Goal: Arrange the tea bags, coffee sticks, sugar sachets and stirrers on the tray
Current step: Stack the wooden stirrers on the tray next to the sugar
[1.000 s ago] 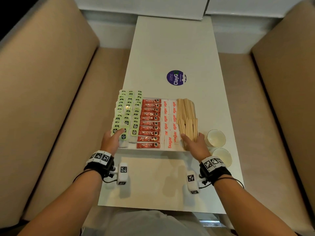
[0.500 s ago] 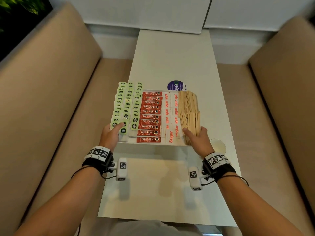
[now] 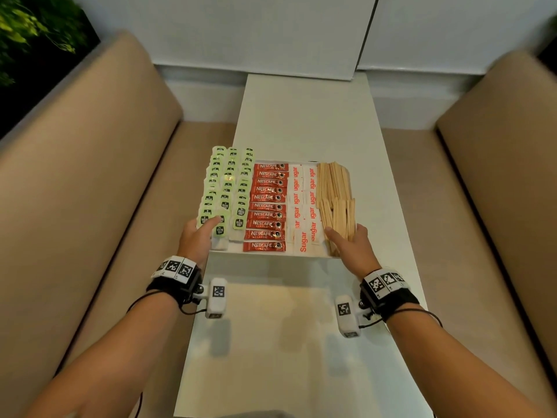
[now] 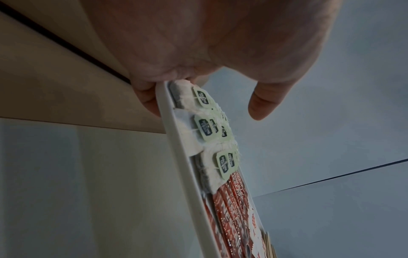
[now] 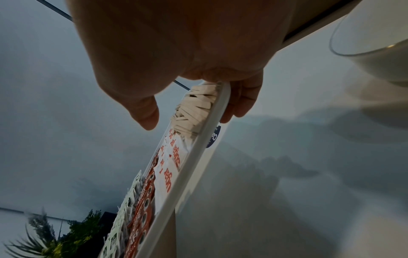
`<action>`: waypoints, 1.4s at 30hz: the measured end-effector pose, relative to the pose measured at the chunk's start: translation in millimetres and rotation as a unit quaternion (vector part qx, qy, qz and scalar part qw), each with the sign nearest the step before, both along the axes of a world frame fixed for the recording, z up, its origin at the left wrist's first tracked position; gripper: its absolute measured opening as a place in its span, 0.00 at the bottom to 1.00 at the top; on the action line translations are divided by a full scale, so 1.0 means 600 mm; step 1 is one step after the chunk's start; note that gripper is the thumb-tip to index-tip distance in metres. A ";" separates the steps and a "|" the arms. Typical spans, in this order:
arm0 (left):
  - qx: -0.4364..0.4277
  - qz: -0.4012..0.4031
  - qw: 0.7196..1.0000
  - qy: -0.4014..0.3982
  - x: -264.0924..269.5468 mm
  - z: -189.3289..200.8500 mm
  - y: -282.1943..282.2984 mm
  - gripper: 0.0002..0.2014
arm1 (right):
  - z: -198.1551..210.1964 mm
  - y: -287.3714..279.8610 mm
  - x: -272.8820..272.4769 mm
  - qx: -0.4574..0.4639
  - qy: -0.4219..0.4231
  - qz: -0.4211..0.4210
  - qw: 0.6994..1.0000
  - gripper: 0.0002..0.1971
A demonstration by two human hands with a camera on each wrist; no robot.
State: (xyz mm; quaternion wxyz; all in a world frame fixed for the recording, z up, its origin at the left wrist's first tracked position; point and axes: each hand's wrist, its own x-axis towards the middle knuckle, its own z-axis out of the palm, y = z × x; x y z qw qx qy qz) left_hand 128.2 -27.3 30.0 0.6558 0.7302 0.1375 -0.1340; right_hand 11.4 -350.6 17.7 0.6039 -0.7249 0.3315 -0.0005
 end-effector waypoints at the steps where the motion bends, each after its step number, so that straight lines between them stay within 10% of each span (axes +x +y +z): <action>1: 0.000 0.000 1.000 0.000 0.007 0.001 -0.001 0.24 | 0.003 0.000 0.007 -0.002 -0.001 0.002 1.000 0.38; 22: 0.054 -0.012 0.997 0.045 0.156 -0.034 -0.055 0.12 | -0.061 -0.038 0.160 -0.032 0.040 -0.020 0.998 0.38; 28: 0.079 -0.025 0.991 0.106 0.187 -0.130 -0.035 0.40 | -0.110 -0.033 0.166 -0.047 0.075 -0.025 0.996 0.43; 42: 0.158 -0.107 0.978 0.086 0.186 -0.138 -0.040 0.13 | -0.158 -0.041 0.166 -0.186 0.194 0.050 0.962 0.49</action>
